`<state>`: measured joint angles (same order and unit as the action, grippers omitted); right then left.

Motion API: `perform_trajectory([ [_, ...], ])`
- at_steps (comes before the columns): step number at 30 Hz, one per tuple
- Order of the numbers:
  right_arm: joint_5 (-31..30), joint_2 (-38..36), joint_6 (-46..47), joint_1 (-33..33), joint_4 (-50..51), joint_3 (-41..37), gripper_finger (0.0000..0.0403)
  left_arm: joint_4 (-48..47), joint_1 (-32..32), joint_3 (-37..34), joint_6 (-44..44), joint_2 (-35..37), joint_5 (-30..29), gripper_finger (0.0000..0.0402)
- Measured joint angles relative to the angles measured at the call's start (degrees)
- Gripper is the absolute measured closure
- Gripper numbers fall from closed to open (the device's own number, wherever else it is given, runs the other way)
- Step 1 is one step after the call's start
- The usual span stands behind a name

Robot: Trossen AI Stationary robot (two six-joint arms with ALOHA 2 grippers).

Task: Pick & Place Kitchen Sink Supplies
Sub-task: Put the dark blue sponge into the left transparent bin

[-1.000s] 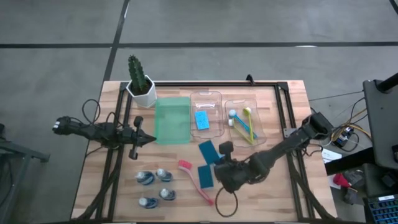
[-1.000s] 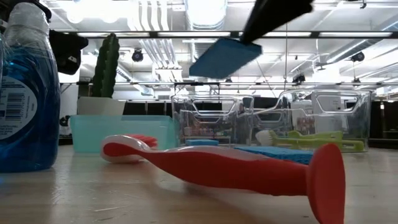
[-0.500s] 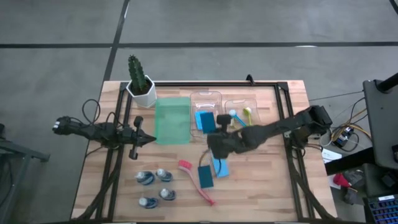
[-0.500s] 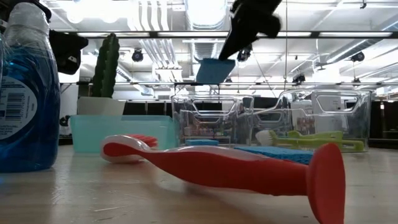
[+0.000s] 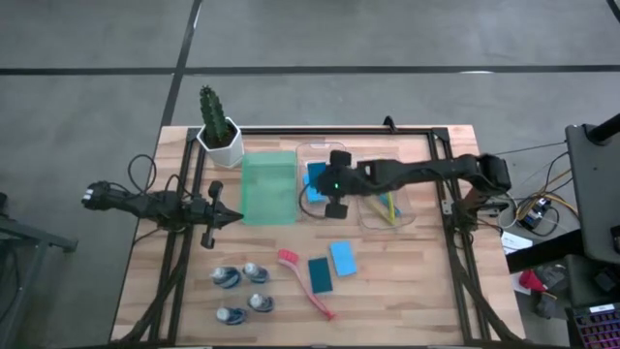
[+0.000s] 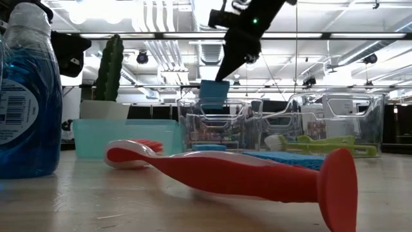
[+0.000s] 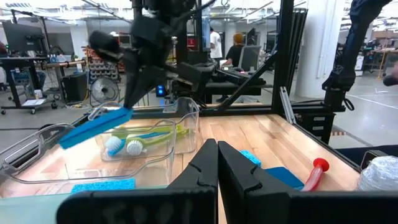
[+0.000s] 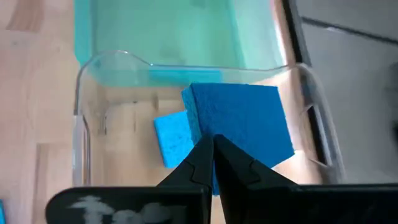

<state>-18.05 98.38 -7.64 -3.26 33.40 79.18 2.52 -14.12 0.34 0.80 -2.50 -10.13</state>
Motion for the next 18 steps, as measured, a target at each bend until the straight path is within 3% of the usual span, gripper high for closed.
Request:
perform_trajectory([
  [6,0.5,2.9,0.7,-3.7,-1.0,-0.1,0.0394,0.0,0.0,0.0,0.0,0.0,0.0,0.0399],
  [18,3.1,9.3,0.1,-4.7,-1.3,-0.1,0.0394,0.0,0.0,0.0,0.0,0.0,0.0,0.0399],
])
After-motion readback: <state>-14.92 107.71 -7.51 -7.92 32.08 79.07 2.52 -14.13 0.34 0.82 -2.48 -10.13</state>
